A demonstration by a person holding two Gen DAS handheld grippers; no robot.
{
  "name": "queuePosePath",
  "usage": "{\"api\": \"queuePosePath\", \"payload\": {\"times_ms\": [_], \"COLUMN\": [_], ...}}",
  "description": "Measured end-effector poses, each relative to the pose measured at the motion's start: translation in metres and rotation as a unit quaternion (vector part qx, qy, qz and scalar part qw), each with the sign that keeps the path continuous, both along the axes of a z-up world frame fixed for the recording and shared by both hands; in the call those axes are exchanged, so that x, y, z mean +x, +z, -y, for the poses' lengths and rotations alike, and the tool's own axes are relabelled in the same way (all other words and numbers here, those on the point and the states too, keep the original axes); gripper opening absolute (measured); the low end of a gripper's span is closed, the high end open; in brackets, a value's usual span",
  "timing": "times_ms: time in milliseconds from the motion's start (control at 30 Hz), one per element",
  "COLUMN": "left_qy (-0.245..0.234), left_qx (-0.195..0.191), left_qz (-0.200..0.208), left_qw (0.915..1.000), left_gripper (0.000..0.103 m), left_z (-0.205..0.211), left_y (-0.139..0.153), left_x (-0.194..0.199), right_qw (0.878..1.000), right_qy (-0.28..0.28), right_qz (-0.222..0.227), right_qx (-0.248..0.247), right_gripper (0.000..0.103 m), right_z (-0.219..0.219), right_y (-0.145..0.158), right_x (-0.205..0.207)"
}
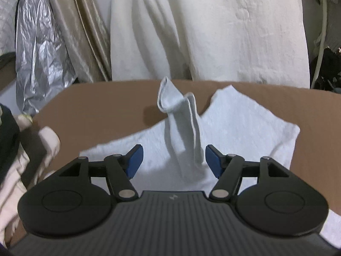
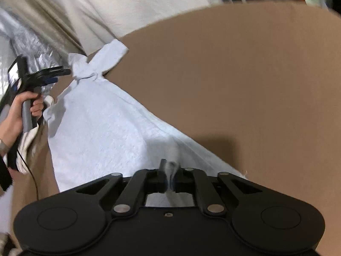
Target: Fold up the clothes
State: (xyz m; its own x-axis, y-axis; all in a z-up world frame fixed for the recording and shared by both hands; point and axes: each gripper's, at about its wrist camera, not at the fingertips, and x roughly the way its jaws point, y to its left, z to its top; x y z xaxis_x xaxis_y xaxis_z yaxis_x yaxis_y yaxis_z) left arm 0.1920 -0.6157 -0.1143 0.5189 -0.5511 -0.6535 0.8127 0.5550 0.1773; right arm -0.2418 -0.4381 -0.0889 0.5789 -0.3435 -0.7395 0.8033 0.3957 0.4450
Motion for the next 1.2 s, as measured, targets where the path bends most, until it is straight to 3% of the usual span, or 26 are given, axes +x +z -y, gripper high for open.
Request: {"api": "queuePosePath", "payload": {"times_ms": [100,200,267,333,433,500,633,733,933,1133,1167,1200], "left_qy": [0.004,0.005,-0.006,-0.029,-0.086,-0.111,-0.154,-0.190,-0.231,-0.230,-0.224,-0.218], "left_qx": [0.001,-0.007,-0.009,-0.015,-0.029,-0.009,-0.009,-0.002,0.010,0.008,0.012,0.016], "left_qz": [-0.008,-0.019,-0.023,-0.050,-0.124,-0.126,-0.134,-0.175,-0.199,-0.239,-0.237,-0.235], "left_qw": [1.0000,0.9998,0.9997,0.9982,0.9882,0.9858,0.9788,0.9662,0.9522,0.9435,0.9453,0.9470], "left_gripper": [0.064,0.064,0.064,0.064,0.064,0.064,0.064,0.064,0.064,0.071,0.063,0.019], "left_z": [-0.006,-0.025,-0.047,-0.077,-0.123,-0.148,-0.195,-0.225,-0.244,-0.250,-0.250,-0.249], "left_y": [-0.002,-0.002,-0.004,-0.004,0.000,0.000,-0.006,-0.016,-0.032,-0.042,-0.043,-0.043], "left_x": [-0.006,-0.023,-0.046,-0.079,-0.135,-0.180,-0.251,-0.291,-0.336,-0.354,-0.355,-0.356], "right_qw": [0.999,0.999,0.998,0.998,0.997,0.997,0.999,0.999,0.999,0.990,0.988,0.986], "right_qy": [-0.022,-0.028,-0.028,-0.043,-0.052,-0.055,-0.040,-0.034,-0.044,-0.082,-0.085,-0.086], "right_qz": [0.008,-0.029,-0.025,0.000,0.016,0.022,0.031,0.006,0.007,0.087,0.103,0.117], "right_qx": [-0.046,0.008,0.047,0.052,0.051,0.046,0.016,-0.002,0.017,0.069,0.075,0.078], "right_gripper": [0.005,0.005,0.005,0.010,0.012,0.008,0.006,0.006,0.006,0.006,0.006,0.006], "right_z": [-0.012,0.001,0.010,0.016,0.019,0.019,0.004,-0.006,0.000,0.008,0.008,0.006], "right_y": [0.020,-0.009,-0.025,-0.022,-0.020,-0.018,-0.001,0.009,0.004,-0.008,-0.009,-0.009], "right_x": [-0.016,-0.023,-0.023,-0.029,-0.036,-0.039,-0.038,-0.038,-0.030,-0.048,-0.052,-0.055]}}
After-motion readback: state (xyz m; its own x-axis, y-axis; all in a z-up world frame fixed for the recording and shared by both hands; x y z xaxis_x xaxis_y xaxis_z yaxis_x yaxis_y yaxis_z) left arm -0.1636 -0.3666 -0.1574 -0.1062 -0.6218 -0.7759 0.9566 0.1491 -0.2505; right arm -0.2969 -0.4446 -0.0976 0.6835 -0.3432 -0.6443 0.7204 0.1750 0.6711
